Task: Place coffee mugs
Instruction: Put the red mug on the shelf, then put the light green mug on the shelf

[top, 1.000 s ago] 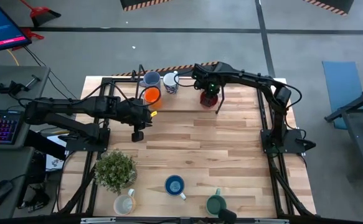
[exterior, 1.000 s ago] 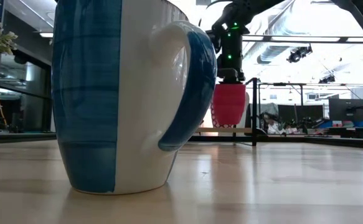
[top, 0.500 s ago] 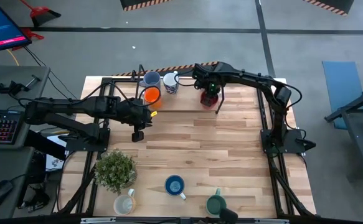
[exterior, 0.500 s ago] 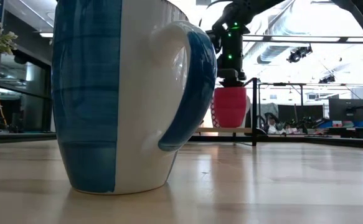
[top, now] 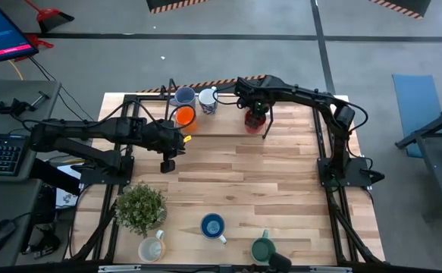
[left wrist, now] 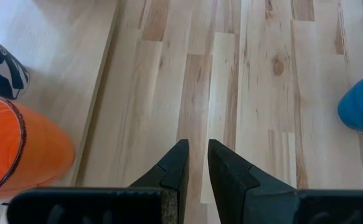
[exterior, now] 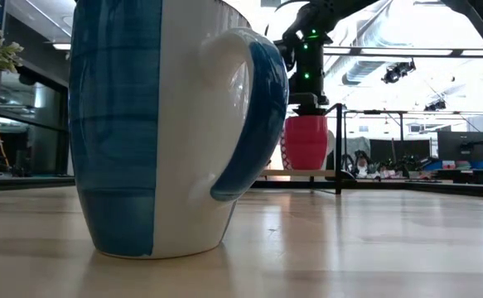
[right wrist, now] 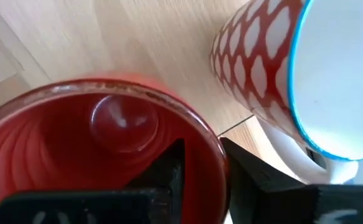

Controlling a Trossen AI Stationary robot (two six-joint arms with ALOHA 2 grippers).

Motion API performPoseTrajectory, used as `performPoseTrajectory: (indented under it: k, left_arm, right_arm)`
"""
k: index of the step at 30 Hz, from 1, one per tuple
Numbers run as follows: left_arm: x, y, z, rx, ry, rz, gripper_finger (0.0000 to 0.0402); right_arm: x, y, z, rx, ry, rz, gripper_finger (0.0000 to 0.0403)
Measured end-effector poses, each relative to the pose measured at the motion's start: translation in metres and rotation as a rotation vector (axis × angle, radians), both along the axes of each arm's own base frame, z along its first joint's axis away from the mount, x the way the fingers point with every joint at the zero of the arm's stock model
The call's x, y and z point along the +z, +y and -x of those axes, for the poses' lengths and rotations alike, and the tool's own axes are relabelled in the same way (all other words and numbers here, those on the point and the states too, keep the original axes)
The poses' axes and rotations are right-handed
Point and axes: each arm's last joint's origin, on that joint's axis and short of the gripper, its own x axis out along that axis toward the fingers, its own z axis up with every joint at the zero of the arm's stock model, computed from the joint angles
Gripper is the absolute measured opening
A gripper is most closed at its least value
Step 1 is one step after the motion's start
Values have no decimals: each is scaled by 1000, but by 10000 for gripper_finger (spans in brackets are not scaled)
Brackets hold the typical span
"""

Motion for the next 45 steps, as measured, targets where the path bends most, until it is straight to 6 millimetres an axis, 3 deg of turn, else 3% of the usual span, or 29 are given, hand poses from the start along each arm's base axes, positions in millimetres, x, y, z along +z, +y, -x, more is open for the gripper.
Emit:
performPoseTrajectory:
  k: [13,17,21,25,29,34,37,45]
  left_arm:
    - [0,0,0,-1,0,-1,51]
    - [0,0,0,-1,0,-1,51]
    - [0,0,0,-1,0,-1,51]
    - [0,0,0,-1,0,0,51]
    - [0,0,0,-2,0,0,51]
    - [1,-1,-2,-23,-24,32,51]
    - [2,-2,-3,-23,-35,66,51]
    - [2,-4,-3,18,-44,113,51]
  right_arm:
    - [58,2,1,-57,-65,14,76]
    - [82,8,1,-99,-150,-54,76]
    - [103,29,-5,-31,-270,-218,76]
    - [117,64,-10,134,-302,-411,76]
    - [121,114,-17,335,-327,-532,76]
    - [104,181,-11,498,-178,-478,76]
    - [94,216,1,501,-152,-478,76]
    - [70,299,34,423,-328,-484,76]
